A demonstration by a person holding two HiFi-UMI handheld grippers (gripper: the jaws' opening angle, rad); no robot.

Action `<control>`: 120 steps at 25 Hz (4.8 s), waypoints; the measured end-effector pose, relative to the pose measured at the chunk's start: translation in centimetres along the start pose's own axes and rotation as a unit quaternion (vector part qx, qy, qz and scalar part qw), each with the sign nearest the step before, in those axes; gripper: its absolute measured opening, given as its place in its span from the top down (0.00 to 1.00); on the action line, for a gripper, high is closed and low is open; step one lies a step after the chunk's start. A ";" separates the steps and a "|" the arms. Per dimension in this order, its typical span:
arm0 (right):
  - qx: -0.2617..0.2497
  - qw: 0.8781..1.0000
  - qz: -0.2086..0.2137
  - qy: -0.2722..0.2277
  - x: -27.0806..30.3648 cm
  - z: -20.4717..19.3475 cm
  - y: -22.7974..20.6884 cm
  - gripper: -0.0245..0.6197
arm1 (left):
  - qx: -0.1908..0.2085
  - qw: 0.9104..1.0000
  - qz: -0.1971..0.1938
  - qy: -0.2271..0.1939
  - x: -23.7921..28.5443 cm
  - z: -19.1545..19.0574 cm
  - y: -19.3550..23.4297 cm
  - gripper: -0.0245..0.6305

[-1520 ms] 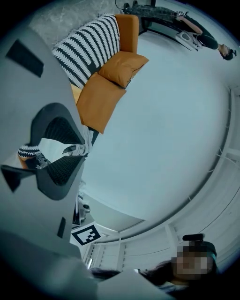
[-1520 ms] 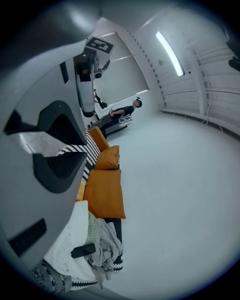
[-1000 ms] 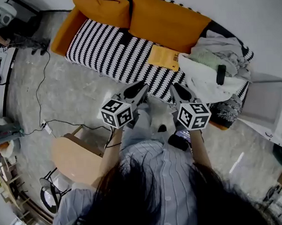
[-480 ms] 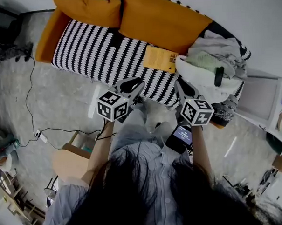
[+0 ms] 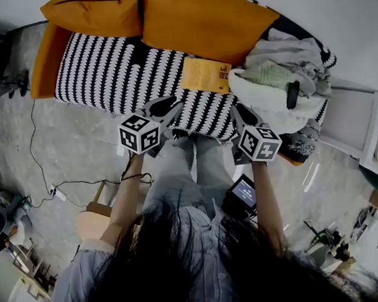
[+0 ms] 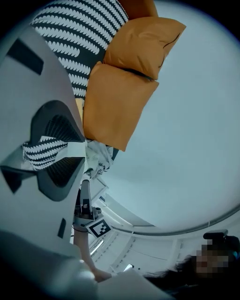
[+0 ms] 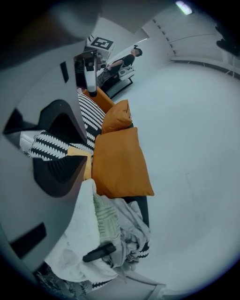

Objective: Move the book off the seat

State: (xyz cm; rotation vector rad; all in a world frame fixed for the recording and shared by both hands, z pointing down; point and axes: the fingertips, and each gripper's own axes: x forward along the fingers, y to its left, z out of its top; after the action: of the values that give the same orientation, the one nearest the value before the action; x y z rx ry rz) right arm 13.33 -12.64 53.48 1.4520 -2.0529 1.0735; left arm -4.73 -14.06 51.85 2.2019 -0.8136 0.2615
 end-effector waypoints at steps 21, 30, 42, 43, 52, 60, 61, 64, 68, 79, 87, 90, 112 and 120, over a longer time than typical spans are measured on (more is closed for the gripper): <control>0.154 0.986 -0.043 0.037 16.4 -12.3 -12.7 0.67 | 0.002 0.993 -0.012 0.115 14.9 -9.5 11.9 0.73; 0.189 0.977 -0.095 0.036 20.4 -14.6 -16.4 0.59 | -0.056 0.991 0.043 0.117 18.7 -12.5 18.1 0.58; 0.219 0.970 -0.104 -0.011 23.0 -14.9 -18.4 0.57 | -0.074 0.984 0.075 0.142 22.8 -15.1 24.0 0.55; 0.220 0.970 -0.103 -0.015 23.2 -14.9 -18.4 0.57 | -0.073 0.984 0.075 0.143 23.2 -15.3 24.1 0.55; 0.180 0.978 -0.101 -0.029 24.5 -14.0 -18.2 0.57 | -0.061 0.982 0.059 0.167 24.0 -16.6 23.5 0.55; 0.120 0.986 -0.113 0.031 24.3 -15.1 -17.9 0.60 | -0.123 0.976 0.096 0.150 23.5 -17.1 23.6 0.55; 0.121 0.986 -0.112 0.036 24.0 -15.2 -17.5 0.60 | -0.128 0.976 0.101 0.147 23.0 -17.2 23.5 0.55; 0.121 0.985 -0.110 0.052 22.9 -15.4 -16.0 0.61 | -0.153 0.972 0.114 0.135 20.7 -17.6 22.9 0.55; 0.120 0.984 -0.109 0.072 21.4 -15.5 -13.2 0.62 | -0.196 0.965 0.134 0.113 17.4 -18.3 22.1 0.55; 0.094 0.991 -0.069 0.059 16.6 -9.9 -6.0 0.65 | -0.205 0.961 0.185 0.018 8.2 -12.0 19.0 0.56; 0.037 0.999 -0.034 0.018 12.3 -1.4 -1.2 0.65 | -0.180 0.965 0.184 -0.054 3.2 -3.7 15.0 0.56; 0.028 0.999 -0.021 0.002 10.1 1.1 0.7 0.65 | -0.161 0.967 0.184 -0.077 1.1 -0.6 13.2 0.56; -0.069 0.993 0.083 -0.051 -4.1 9.3 7.9 0.66 | -0.123 0.947 0.230 -0.188 -10.4 7.0 -1.3 0.56; -0.118 0.981 0.153 -0.024 -5.1 11.1 6.2 0.66 | -0.153 0.913 0.289 -0.243 -10.1 5.9 -5.4 0.56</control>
State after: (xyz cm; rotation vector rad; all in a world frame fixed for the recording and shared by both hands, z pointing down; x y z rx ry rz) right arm 10.69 -17.17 40.81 1.0801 -2.3993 0.8707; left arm -9.58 -10.78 40.38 1.6977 -1.6602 -0.1403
